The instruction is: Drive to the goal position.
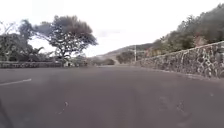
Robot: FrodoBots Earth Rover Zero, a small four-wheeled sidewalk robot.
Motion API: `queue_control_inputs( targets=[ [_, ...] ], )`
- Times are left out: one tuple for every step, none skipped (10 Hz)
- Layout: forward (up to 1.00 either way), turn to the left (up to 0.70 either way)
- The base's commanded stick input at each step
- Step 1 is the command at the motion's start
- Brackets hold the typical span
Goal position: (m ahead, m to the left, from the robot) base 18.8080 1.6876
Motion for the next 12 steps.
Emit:
queue_control_inputs(
  targets=[
    [1.0,0.03],
    [1.0,0.03],
    [1.0,0.03],
    [1.0,0.03],
    [1.0,0.02],
    [1.0,0.02],
    [1.0,0.02],
    [1.0,0.02],
    [1.0,0.02],
    [1.0,0.02],
    [1.0,0.03],
    [1.0,0.02]
  ],
)
